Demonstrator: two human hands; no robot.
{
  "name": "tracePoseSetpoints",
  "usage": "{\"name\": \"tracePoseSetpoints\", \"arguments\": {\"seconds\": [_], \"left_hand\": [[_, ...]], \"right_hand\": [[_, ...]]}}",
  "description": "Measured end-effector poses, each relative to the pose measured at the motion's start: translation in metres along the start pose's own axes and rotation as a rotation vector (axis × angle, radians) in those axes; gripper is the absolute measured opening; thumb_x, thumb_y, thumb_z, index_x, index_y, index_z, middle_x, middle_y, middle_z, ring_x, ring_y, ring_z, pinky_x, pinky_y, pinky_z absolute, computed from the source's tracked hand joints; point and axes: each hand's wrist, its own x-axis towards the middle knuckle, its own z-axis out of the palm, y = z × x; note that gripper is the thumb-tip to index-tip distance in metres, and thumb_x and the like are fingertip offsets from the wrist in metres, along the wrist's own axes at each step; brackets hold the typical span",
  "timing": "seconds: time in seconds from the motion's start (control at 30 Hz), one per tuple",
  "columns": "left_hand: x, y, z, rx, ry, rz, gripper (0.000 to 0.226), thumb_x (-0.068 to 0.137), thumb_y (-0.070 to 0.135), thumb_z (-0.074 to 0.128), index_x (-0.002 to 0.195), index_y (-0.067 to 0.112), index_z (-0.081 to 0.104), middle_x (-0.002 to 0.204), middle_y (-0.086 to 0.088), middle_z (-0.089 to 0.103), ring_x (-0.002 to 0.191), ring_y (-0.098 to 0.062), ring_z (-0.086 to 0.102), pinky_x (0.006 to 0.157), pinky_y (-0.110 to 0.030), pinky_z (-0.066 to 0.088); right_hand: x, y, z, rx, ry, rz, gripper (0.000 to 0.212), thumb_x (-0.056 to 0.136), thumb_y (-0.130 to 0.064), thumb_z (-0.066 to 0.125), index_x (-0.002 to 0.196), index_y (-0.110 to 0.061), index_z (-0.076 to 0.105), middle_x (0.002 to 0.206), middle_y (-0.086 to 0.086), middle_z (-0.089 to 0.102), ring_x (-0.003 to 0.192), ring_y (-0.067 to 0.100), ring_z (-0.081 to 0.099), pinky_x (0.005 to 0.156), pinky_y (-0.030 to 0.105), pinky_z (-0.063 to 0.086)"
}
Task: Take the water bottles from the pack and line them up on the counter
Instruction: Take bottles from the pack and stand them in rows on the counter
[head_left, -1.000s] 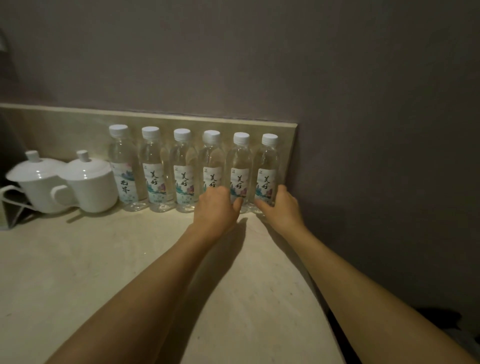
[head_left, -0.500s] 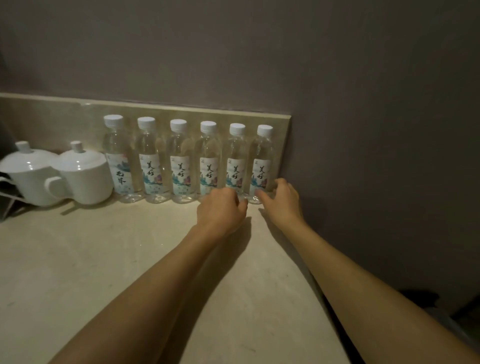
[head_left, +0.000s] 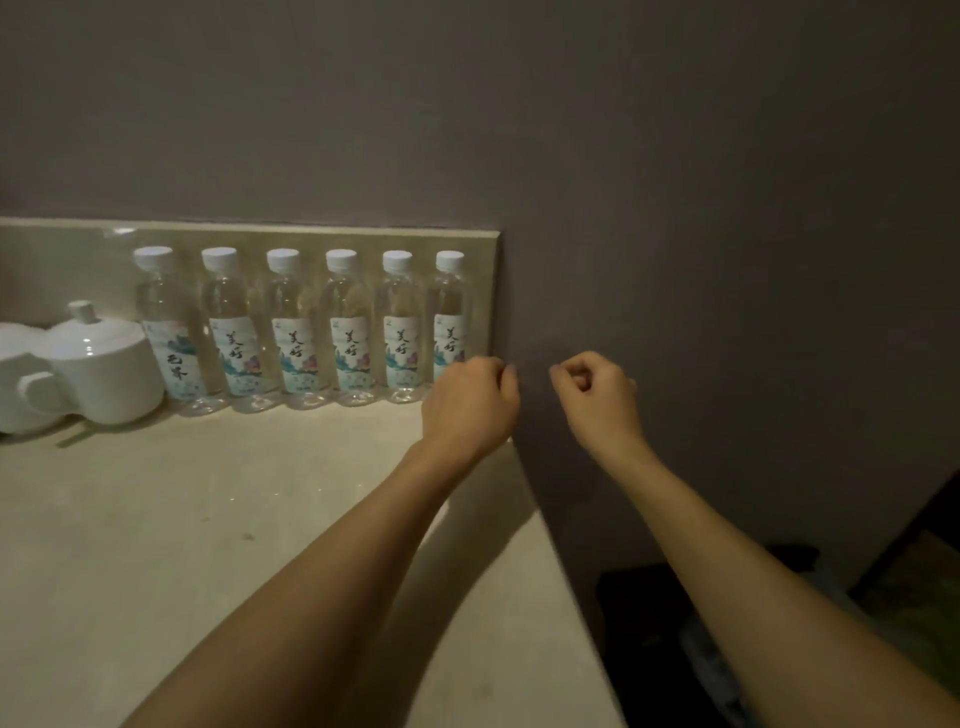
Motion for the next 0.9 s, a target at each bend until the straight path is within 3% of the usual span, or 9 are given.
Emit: {"name": "tracePoseSetpoints", "arguments": {"seconds": [0.17, 0.33, 0.6, 0.77, 0.9], "left_hand": [[-0.018, 0.071, 0.036, -0.098, 0.189, 0.108, 0.034, 0.102, 0.045, 0.034, 0.095, 0.017, 0.053, 0.086, -0.009, 0.068, 0.081, -0.034, 0.065, 0.071, -0.044, 0.053], [-0.034, 0.152, 0.103, -0.116, 0.117, 0.133, 0.03, 0.101, 0.047, 0.034, 0.092, 0.022, 0.048, 0.086, -0.001, 0.063, 0.084, -0.032, 0.064, 0.064, -0.034, 0.035], [-0.063, 0.253, 0.231, -0.129, -0.081, 0.14, 0.035, 0.1, 0.048, 0.034, 0.096, 0.019, 0.053, 0.088, -0.005, 0.066, 0.082, -0.032, 0.063, 0.066, -0.037, 0.044], [-0.08, 0.277, 0.313, -0.132, -0.229, 0.096, 0.031, 0.1, 0.047, 0.036, 0.096, 0.02, 0.053, 0.087, -0.002, 0.062, 0.084, -0.031, 0.064, 0.066, -0.035, 0.041], [-0.083, 0.276, 0.372, -0.128, -0.35, 0.04, 0.031, 0.101, 0.044, 0.036, 0.098, 0.019, 0.053, 0.096, -0.008, 0.066, 0.086, -0.032, 0.063, 0.072, -0.039, 0.048]], "right_hand": [[-0.017, 0.035, -0.068, 0.201, 0.184, -0.11, 0.005, 0.096, -0.023, 0.055, 0.097, -0.028, 0.056, 0.07, 0.0, 0.064, 0.07, 0.019, 0.066, 0.064, 0.032, 0.05], [-0.013, 0.096, -0.157, 0.171, 0.229, -0.095, 0.009, 0.097, -0.02, 0.054, 0.095, -0.029, 0.055, 0.067, -0.004, 0.062, 0.067, 0.015, 0.063, 0.062, 0.029, 0.048], [-0.018, 0.211, -0.271, 0.097, 0.265, 0.054, 0.008, 0.095, -0.018, 0.056, 0.092, -0.026, 0.057, 0.069, -0.007, 0.062, 0.072, 0.019, 0.066, 0.068, 0.04, 0.052], [-0.024, 0.283, -0.305, 0.056, 0.268, 0.157, 0.017, 0.095, -0.02, 0.054, 0.085, -0.035, 0.054, 0.067, -0.011, 0.063, 0.069, 0.008, 0.066, 0.062, 0.024, 0.051], [-0.028, 0.34, -0.316, 0.027, 0.209, 0.286, 0.014, 0.095, -0.019, 0.054, 0.088, -0.031, 0.056, 0.068, -0.009, 0.062, 0.065, 0.003, 0.061, 0.056, 0.011, 0.043]]}}
